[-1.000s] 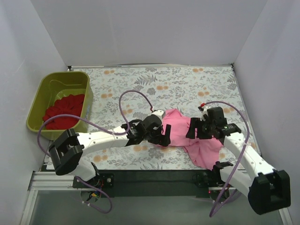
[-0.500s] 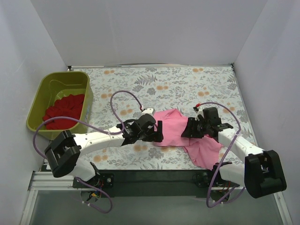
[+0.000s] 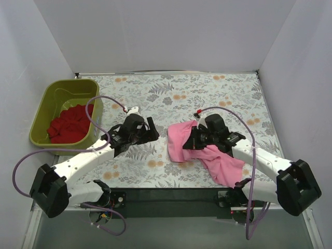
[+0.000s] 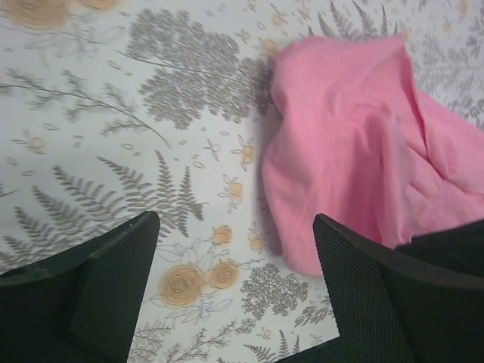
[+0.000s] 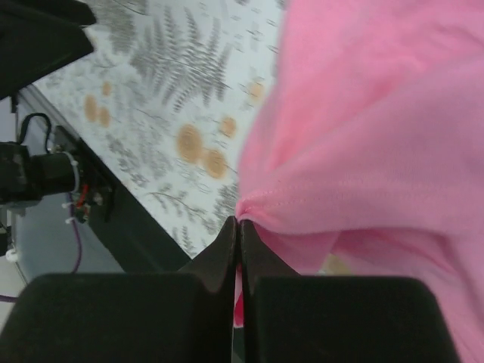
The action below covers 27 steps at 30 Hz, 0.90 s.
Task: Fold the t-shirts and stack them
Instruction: Flatten the tshirt out
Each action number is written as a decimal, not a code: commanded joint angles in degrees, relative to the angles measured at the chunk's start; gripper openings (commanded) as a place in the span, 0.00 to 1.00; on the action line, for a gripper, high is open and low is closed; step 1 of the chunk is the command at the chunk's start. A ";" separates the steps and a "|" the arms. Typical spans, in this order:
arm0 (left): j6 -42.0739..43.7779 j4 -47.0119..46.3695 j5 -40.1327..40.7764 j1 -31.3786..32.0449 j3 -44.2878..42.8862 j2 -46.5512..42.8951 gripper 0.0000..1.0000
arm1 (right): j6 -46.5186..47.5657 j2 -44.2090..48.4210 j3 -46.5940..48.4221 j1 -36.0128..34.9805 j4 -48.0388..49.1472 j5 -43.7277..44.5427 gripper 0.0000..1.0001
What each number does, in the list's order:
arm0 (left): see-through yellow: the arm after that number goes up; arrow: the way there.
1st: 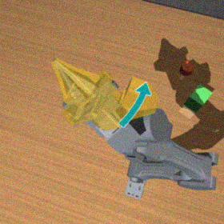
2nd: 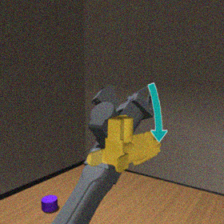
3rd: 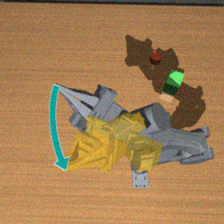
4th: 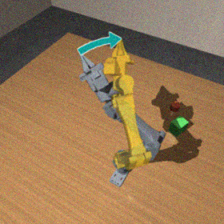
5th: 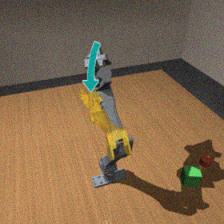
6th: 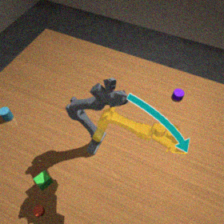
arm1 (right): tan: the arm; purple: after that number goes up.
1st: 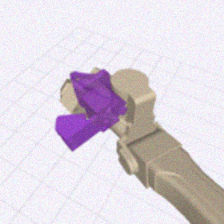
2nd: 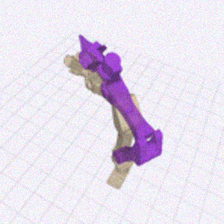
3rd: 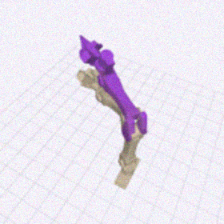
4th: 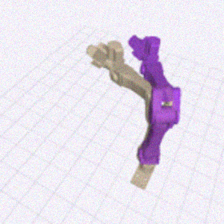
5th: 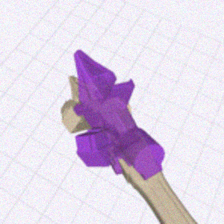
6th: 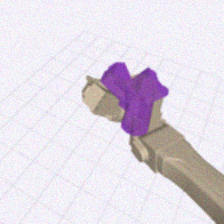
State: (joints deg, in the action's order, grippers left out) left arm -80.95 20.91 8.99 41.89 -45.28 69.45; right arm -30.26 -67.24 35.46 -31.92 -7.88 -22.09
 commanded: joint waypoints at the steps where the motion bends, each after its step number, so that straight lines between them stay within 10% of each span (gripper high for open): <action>1: 1.75 5.45 1.11 -5.13 0.89 -5.28 0.76 | -8.05 -3.76 8.72 -9.96 10.22 5.37 0.01; 7: 2.72 9.94 3.75 -9.54 2.21 -11.79 0.75 | -7.71 -20.54 25.67 -19.49 11.31 6.27 0.03; 8: 3.16 11.34 4.19 -10.76 2.82 -14.67 0.75 | -6.75 -23.52 28.23 -19.49 10.00 4.79 0.25; 14: 6.15 7.84 -4.75 -10.78 5.37 -13.74 0.78 | 0.37 -17.58 28.00 -17.05 0.69 9.24 0.63; 27: 11.86 5.55 -9.79 -2.35 3.27 0.33 0.79 | 15.58 9.31 4.01 11.16 -19.01 19.10 0.60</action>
State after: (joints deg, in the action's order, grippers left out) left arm -71.33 27.55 -1.91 36.53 -40.14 68.38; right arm -19.97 -60.95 43.24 -26.46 -20.36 -5.04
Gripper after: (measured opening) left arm 0.790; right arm 0.603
